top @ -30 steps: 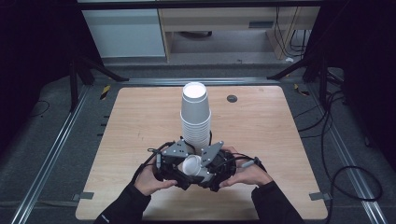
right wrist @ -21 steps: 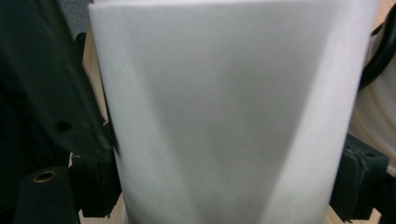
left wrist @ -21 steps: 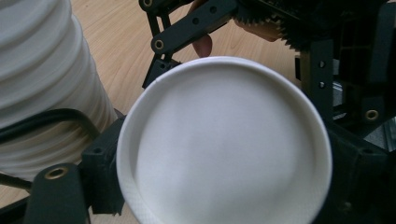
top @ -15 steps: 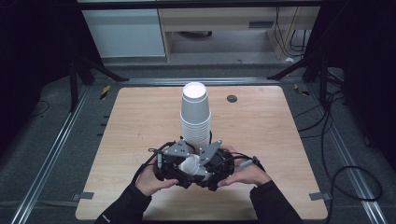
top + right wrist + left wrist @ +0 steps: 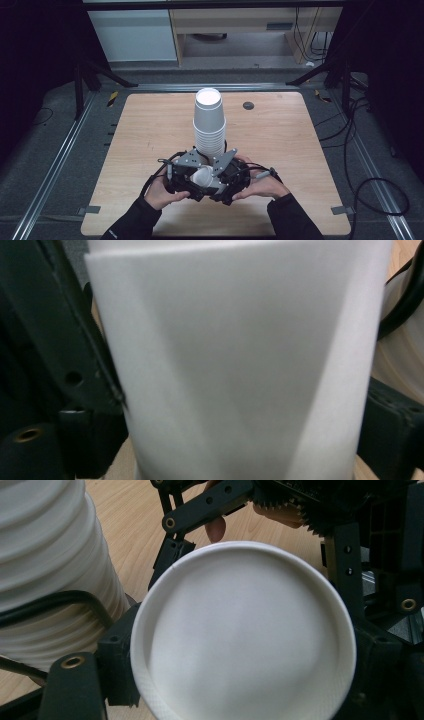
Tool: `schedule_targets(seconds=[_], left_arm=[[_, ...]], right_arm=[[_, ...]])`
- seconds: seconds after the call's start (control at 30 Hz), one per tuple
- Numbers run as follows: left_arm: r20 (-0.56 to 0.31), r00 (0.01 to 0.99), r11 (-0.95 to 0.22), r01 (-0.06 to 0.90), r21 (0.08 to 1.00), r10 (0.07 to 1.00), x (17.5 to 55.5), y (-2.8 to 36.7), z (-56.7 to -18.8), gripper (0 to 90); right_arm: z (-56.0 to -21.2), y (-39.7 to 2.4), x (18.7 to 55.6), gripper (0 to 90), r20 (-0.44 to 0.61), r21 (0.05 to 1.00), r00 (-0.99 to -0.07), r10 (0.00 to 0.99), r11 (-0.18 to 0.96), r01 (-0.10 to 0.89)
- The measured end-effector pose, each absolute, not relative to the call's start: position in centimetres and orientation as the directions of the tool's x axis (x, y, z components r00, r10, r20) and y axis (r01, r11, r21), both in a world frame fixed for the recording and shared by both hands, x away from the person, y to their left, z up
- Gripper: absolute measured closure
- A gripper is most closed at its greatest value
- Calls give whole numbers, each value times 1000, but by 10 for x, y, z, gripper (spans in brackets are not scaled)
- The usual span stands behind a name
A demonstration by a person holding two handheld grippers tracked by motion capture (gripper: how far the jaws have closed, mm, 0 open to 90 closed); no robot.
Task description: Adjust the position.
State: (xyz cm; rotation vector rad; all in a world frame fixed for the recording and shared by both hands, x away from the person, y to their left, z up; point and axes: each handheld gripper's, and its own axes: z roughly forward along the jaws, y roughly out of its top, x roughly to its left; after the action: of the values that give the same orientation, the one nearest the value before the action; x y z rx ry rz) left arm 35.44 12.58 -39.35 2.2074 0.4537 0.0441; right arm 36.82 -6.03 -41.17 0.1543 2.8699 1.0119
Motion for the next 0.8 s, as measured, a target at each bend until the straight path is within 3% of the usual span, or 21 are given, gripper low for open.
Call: schedule_targets(seconds=[0.5,0.8], left_arm=[[-129,917,-522,325,788,376,357,149,-390,209],[-164,909,-454,341,823,384,357,160,-394,207]], right_arm=[[-393,-102,371,29,-27,726,-970,242,672,147],[-399,-123,366,23,9,770,-956,293,608,194]])
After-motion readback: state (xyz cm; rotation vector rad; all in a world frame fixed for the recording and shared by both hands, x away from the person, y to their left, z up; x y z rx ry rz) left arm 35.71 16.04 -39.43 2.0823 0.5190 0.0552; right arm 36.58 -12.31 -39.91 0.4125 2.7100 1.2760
